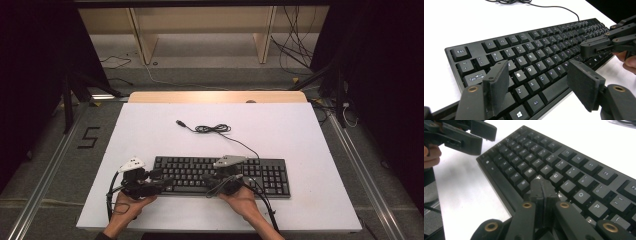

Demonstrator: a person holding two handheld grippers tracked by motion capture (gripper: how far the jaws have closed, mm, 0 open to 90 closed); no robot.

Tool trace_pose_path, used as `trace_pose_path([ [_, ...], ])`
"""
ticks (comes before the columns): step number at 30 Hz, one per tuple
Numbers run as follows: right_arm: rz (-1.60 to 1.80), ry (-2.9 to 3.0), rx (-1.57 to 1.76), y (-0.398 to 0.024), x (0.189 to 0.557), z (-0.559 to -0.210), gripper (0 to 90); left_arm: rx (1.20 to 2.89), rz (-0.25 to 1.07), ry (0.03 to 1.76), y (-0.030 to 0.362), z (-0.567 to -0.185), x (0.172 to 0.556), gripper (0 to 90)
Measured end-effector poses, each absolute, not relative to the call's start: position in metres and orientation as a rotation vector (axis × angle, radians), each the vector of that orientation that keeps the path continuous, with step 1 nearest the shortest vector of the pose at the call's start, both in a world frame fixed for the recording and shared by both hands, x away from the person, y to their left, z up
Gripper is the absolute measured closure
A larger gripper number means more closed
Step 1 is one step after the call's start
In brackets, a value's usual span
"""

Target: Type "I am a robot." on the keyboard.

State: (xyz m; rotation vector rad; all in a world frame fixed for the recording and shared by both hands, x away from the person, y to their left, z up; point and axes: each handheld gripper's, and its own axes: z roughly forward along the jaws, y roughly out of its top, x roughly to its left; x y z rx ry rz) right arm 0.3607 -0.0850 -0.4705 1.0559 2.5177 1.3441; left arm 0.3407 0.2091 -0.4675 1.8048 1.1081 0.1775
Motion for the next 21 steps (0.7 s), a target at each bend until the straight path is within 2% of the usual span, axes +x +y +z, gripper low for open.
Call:
trace_pose_path([
  [21,1.279,2.552,1.051,-0.0788,0.3631,-0.4789,90.0,1.786,0.183,1.070,0.2091,-0.4657,0.3377,30.0],
])
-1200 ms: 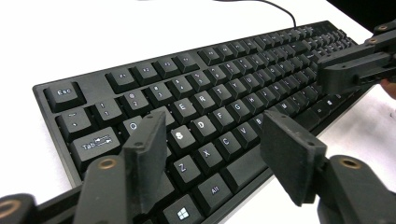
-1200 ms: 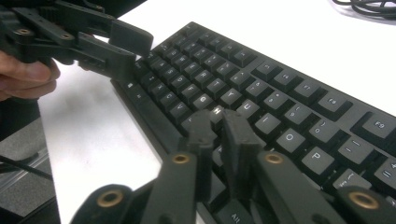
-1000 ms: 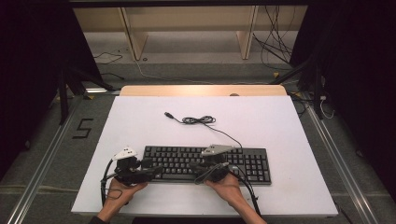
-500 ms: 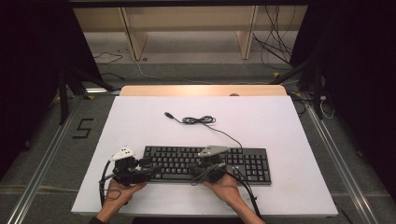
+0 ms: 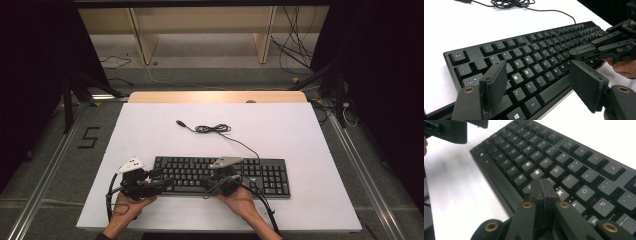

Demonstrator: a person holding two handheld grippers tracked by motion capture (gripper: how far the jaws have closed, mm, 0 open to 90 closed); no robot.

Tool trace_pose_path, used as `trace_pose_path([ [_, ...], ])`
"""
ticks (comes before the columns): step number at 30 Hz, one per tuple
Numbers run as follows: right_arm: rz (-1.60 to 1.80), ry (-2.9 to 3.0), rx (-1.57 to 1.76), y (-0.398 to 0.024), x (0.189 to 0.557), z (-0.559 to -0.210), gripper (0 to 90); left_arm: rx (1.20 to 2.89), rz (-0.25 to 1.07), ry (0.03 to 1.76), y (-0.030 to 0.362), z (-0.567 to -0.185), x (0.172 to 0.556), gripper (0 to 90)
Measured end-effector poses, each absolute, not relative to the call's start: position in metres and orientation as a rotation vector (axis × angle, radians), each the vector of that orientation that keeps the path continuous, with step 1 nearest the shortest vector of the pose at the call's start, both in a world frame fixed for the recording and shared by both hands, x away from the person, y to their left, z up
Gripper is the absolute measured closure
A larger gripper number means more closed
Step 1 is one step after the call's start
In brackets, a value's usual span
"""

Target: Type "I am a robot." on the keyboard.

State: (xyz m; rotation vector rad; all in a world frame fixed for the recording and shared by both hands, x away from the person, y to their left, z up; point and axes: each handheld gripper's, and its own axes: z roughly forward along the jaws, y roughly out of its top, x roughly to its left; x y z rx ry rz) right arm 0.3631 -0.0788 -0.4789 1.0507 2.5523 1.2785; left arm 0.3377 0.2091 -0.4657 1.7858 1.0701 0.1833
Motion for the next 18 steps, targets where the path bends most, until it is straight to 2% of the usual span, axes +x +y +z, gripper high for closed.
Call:
trace_pose_path([
  [18,1.257,2.573,1.050,-0.0779,0.3632,-0.4849,90.0,1.758,0.204,1.035,0.2096,-0.4629,0.3345,27.8],
])
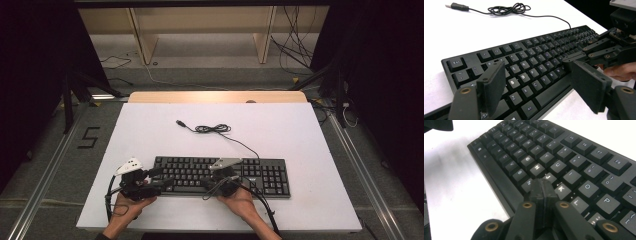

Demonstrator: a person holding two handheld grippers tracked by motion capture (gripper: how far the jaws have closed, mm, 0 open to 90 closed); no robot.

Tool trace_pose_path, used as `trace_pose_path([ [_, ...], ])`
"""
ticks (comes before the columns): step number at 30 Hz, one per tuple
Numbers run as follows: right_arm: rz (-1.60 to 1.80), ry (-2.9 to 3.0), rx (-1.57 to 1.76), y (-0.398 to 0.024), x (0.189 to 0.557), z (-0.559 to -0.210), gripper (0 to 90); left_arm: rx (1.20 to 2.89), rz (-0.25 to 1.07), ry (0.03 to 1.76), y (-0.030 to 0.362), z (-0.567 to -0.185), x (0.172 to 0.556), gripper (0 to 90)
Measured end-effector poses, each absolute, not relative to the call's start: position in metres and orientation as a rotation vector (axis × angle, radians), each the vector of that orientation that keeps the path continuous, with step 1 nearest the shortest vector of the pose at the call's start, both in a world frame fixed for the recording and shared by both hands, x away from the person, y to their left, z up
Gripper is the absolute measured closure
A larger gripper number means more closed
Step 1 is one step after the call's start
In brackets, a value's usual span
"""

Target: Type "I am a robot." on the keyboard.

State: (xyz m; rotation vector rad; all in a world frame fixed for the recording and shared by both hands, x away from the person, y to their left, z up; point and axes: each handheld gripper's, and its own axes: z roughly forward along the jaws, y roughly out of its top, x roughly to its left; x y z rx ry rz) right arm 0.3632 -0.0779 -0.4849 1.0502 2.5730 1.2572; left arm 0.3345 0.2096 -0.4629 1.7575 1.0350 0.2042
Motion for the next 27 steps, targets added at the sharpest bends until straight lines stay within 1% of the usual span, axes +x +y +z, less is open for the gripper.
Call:
trace_pose_path([
  [7,1.256,2.567,1.061,-0.078,0.363,-0.484,90.0,1.751,0.214,1.035,0.211,-0.462,0.334,27.8],
  [8,1.269,2.561,1.068,-0.078,0.363,-0.484,86.3,1.751,0.218,1.037,0.211,-0.462,0.334,27.8],
  [9,1.269,2.561,1.068,-0.078,0.363,-0.484,86.3,1.751,0.218,1.037,0.211,-0.462,0.334,27.8],
  [10,1.303,2.554,1.078,-0.080,0.363,-0.482,83.1,1.750,0.220,1.036,0.211,-0.463,0.334,27.8],
  [12,1.335,2.540,1.081,-0.082,0.364,-0.479,81.5,1.745,0.223,1.038,0.211,-0.462,0.334,27.7],
  [13,1.355,2.535,1.085,-0.083,0.363,-0.477,78.2,1.745,0.223,1.038,0.211,-0.462,0.334,27.7],
  [14,1.375,2.533,1.090,-0.084,0.363,-0.475,72.5,1.742,0.226,1.038,0.212,-0.462,0.334,27.7],
  [15,1.375,2.533,1.090,-0.084,0.363,-0.475,72.5,1.742,0.226,1.038,0.212,-0.462,0.334,27.7],
  [16,1.415,2.531,1.092,-0.085,0.364,-0.473,63.4,1.740,0.227,1.040,0.212,-0.462,0.334,27.6],
  [18,1.442,2.534,1.083,-0.086,0.363,-0.471,60.0,1.734,0.232,1.040,0.212,-0.462,0.334,27.6],
  [19,1.442,2.534,1.083,-0.086,0.363,-0.471,60.0,1.734,0.232,1.040,0.212,-0.462,0.334,27.6],
  [20,1.461,2.533,1.066,-0.086,0.362,-0.469,54.7,1.734,0.235,1.039,0.212,-0.462,0.334,27.6],
  [21,1.461,2.533,1.066,-0.086,0.362,-0.469,54.7,1.734,0.235,1.039,0.212,-0.462,0.334,27.6],
  [22,1.456,2.538,1.057,-0.085,0.361,-0.467,49.6,1.733,0.235,1.040,0.212,-0.462,0.334,27.6],
  [23,1.456,2.538,1.057,-0.085,0.361,-0.467,49.6,1.733,0.235,1.040,0.212,-0.462,0.334,27.6],
  [24,1.455,2.544,1.042,-0.084,0.360,-0.465,46.5,1.733,0.237,1.040,0.213,-0.462,0.334,27.6],
  [27,1.454,2.552,1.037,-0.083,0.358,-0.464,43.5,1.733,0.238,1.039,0.213,-0.462,0.334,27.6],
])
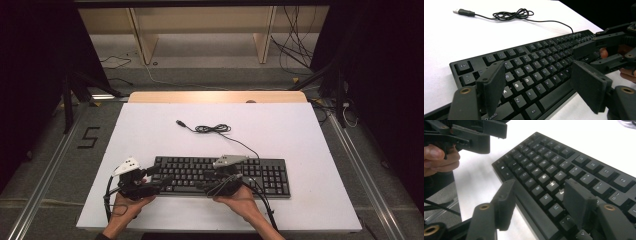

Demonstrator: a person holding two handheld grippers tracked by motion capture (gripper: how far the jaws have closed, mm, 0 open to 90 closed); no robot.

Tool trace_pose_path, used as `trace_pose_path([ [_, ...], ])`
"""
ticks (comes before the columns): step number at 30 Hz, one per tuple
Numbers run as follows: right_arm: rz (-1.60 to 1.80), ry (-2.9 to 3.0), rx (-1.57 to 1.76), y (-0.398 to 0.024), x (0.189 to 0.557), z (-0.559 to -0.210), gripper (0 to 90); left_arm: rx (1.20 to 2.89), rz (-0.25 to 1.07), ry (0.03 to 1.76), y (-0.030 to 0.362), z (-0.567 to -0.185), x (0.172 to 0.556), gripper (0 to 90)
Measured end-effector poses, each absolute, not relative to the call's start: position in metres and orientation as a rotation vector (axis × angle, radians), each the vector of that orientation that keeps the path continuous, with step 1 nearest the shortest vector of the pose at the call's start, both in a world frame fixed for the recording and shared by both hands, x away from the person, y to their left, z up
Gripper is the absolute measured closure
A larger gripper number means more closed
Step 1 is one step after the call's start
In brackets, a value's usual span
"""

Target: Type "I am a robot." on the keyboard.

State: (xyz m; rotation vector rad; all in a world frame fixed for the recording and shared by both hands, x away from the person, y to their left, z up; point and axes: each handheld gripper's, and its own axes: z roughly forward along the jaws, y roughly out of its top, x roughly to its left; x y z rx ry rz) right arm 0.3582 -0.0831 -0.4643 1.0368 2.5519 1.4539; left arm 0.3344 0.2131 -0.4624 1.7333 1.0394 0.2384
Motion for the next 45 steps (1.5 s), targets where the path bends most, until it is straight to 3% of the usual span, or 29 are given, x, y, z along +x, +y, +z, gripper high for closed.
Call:
trace_pose_path([
  [8,1.447,2.569,1.017,-0.081,0.354,-0.464,43.3,1.732,0.242,1.044,0.214,-0.463,0.335,27.6],
  [13,1.423,2.563,0.988,-0.080,0.348,-0.462,68.1,1.737,0.243,1.042,0.214,-0.463,0.335,27.6],
  [21,1.367,2.579,0.977,-0.076,0.345,-0.466,85.7,1.740,0.248,1.044,0.214,-0.463,0.335,27.7],
  [26,1.334,2.593,0.974,-0.074,0.345,-0.471,90.0,1.740,0.249,1.044,0.214,-0.463,0.335,27.8],
  [45,1.269,2.613,0.981,-0.069,0.347,-0.482,90.0,1.738,0.248,1.041,0.214,-0.463,0.335,27.7],
])
